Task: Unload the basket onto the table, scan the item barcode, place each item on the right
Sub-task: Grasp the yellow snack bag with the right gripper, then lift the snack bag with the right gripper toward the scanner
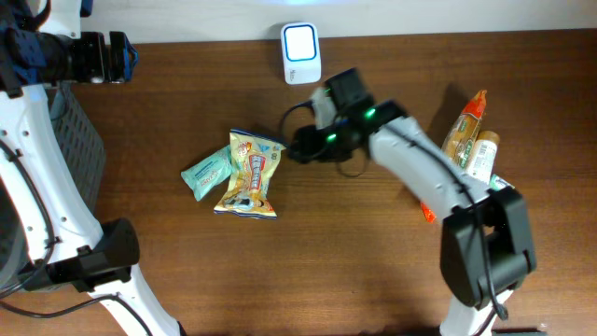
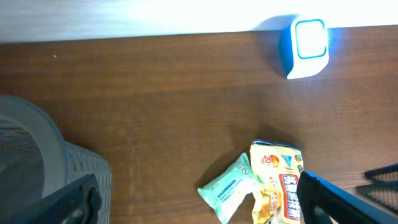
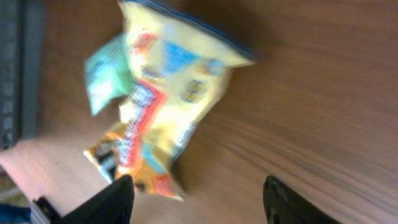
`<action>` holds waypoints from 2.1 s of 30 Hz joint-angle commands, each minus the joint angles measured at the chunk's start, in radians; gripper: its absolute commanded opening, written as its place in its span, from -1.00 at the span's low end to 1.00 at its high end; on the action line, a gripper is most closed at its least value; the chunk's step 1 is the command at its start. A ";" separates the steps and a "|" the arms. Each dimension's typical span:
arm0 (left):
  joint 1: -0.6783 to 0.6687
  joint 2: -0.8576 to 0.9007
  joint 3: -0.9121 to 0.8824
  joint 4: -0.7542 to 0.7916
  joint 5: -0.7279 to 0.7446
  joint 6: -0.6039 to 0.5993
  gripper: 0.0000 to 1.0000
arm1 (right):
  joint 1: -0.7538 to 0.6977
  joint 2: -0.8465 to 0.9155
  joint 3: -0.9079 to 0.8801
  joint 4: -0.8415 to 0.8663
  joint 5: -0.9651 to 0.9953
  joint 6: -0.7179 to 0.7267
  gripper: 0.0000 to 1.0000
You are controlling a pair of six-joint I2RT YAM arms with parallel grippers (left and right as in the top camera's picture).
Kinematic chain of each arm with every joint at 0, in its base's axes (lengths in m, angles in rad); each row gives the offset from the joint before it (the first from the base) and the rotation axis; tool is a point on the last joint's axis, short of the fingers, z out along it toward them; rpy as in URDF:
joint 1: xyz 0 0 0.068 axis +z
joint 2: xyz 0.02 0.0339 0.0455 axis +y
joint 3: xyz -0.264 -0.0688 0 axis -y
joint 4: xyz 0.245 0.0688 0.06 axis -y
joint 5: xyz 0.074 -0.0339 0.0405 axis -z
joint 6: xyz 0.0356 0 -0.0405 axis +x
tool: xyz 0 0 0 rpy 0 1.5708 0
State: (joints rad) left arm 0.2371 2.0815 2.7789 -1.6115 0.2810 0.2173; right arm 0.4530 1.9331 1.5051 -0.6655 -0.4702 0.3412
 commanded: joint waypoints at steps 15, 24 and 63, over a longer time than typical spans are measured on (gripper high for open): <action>0.002 -0.010 0.003 0.001 0.008 0.006 0.98 | 0.318 0.150 0.023 0.061 0.325 0.046 0.12; 0.002 -0.010 0.003 0.001 0.008 0.005 0.98 | 0.249 0.166 0.023 0.027 0.293 0.045 -0.77; 0.002 -0.010 0.003 0.001 0.008 0.005 0.98 | 0.214 0.167 0.380 -0.253 0.262 -0.852 0.97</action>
State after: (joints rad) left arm 0.2371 2.0815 2.7789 -1.6119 0.2810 0.2173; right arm 0.6559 2.0827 1.8748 -0.9306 -0.1001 -0.5266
